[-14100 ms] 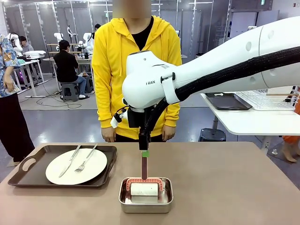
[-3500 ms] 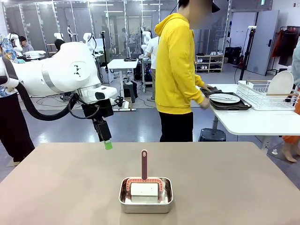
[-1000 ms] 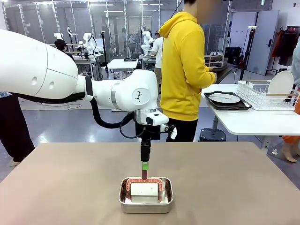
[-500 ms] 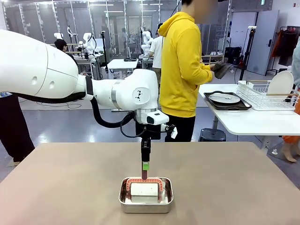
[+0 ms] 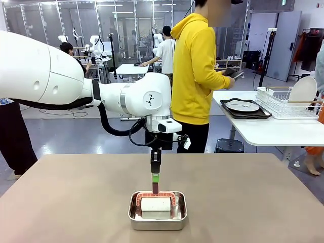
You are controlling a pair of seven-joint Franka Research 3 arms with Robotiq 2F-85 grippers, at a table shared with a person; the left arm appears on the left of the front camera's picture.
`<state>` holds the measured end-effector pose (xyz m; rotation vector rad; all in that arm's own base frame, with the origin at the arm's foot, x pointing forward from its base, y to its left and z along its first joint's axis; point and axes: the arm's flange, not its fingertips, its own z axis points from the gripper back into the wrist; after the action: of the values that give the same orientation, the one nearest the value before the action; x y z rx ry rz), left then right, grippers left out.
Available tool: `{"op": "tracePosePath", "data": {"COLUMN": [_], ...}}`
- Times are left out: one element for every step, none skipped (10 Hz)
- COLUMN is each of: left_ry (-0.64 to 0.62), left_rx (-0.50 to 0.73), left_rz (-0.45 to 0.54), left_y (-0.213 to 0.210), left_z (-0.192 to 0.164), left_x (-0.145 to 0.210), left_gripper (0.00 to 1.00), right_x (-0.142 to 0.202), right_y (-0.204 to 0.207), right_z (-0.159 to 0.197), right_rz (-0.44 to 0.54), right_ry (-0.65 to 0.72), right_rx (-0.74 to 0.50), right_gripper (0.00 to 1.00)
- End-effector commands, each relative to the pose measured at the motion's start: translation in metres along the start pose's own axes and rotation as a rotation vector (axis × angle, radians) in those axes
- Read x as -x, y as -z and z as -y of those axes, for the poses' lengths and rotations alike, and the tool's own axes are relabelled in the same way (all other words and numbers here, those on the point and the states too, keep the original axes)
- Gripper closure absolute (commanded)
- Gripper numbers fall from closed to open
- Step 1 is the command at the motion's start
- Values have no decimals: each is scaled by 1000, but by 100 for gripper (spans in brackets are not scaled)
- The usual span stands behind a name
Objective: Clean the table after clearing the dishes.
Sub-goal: When the right (or left) Handle tray is removed, use the right hand (or left hand) to clean the right (or left) side of the table with the Lint Roller.
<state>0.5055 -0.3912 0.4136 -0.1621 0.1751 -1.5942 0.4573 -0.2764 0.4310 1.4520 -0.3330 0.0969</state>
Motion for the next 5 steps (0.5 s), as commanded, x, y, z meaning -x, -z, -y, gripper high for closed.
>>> {"op": "tracePosePath", "data": {"left_ry": [-6,-11,-16,-57,-124], "left_rx": [4,6,-3,-17,-18], "left_rz": [5,6,27,43,49], "left_y": [-5,-6,-12,-22,-40], "left_z": [1,2,8,19,36], "left_x": [4,6,9,15,20], "left_gripper": [100,100,100,97,85], "right_x": [3,3,3,3,3], "right_y": [1,1,1,1,1], "right_z": [-1,-1,-1,-1,-1], "right_rz": [-1,-1,-1,-1,-1], "right_ry": [-22,-22,-22,-22,-22], "right_rx": [-1,-1,-1,-1,-1], "right_gripper": [2,2,2,2,2]}}
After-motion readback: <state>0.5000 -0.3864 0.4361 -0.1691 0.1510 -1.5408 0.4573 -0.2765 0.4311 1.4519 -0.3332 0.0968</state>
